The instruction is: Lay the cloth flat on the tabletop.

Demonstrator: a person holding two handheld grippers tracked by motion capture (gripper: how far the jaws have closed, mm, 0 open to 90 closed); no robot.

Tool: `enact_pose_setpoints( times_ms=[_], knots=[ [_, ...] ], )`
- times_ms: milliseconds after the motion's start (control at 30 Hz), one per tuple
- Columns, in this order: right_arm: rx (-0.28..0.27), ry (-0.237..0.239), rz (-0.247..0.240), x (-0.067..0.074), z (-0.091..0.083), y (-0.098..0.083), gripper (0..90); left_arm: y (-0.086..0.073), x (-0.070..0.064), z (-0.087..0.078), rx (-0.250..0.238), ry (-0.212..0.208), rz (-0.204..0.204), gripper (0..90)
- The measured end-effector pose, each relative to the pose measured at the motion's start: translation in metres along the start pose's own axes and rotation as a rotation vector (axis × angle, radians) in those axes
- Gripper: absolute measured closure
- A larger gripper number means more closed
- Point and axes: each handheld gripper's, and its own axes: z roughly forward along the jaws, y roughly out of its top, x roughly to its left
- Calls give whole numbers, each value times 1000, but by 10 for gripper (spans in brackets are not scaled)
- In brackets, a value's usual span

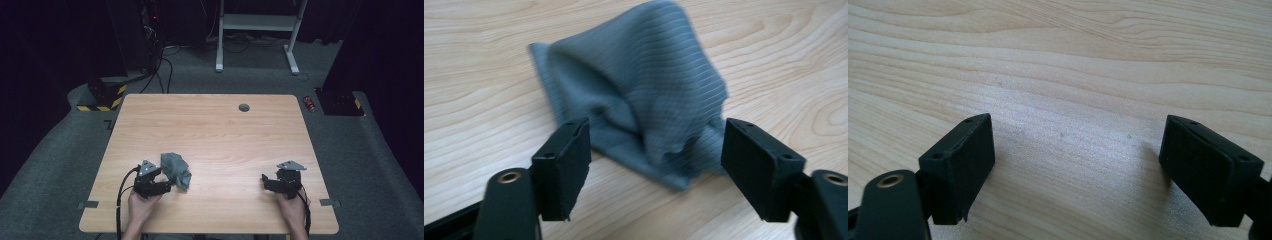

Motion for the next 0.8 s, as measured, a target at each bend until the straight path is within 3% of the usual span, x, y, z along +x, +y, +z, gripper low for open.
enact_pose_setpoints(
  times_ms=[100,300,333,367,500,800],
  knots=[
    [0,0,-1,0,0,0,143,4,-4,7,3,-12,9,353],
    [0,0,-1,0,0,0,143,9,-9,19,44,-10,19,587],
    [0,0,-1,0,0,0,143,9,-9,20,46,-6,27,587],
    [0,0,-1,0,0,0,143,10,-10,21,45,-11,40,692],
    [-1,0,-1,0,0,0,143,13,-12,21,38,-12,62,848],
    [0,0,-1,0,0,0,143,32,-27,23,11,-62,148,878]
  ],
)
